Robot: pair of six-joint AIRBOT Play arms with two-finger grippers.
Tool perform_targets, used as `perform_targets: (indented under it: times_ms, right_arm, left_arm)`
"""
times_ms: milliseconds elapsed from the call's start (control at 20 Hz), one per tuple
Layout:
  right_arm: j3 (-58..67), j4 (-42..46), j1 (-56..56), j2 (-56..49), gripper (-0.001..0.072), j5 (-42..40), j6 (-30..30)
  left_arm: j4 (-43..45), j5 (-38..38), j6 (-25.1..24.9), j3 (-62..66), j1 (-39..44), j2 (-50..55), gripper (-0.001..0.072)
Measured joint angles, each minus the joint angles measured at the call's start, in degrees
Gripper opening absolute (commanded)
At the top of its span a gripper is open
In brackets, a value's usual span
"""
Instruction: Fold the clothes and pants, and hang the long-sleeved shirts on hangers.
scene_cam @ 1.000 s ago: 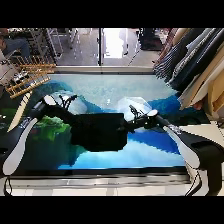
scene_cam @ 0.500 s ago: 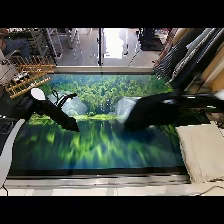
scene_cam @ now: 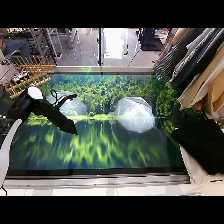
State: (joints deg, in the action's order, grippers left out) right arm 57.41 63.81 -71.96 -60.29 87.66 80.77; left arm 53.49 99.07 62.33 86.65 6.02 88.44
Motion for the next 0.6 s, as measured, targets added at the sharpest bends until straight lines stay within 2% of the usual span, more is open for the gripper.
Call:
perform_targets:
  times_ms: [50,100,150,250,350,500,600]
  right_arm:
    - [-4.6,1.9,-2.1,0.2,0.0327,-1.1,-0.3]
    - [-8.1,3.7,-3.6,0.3,0.0657,-2.3,-0.3]
    - [-10.5,5.7,-4.8,0.3,0.0707,-3.7,-0.3]
    - [-11.0,7.9,-6.1,0.2,0.0707,-5.1,0.2]
    - [-5.8,9.3,-6.8,0.2,0.0707,-4.3,1.7]
    - [6.3,8.7,-5.5,0.2,0.0706,-1.3,6.2]
    - [13.0,4.7,-1.9,0.2,0.0704,-1.6,8.0]
  left_arm:
    - [0.0,0.0,0.0,0.0,0.0,0.0,0.0013]
    - [0.0,0.1,-0.2,0.0,-0.1,0.0,0.0013]
    - [0.0,0.3,-0.2,0.0,-0.2,0.0,0.0012]
    - [0.6,1.5,0.3,0.0,-0.5,-0.2,0.0012]
    - [4.2,2.2,2.6,0.0,-1.2,-0.8,0.0012]
    - [18.8,0.9,8.9,0.0,-3.0,-3.3,0.0012]
    - [28.9,-2.9,13.2,0.0,-5.2,-6.5,0.0012]
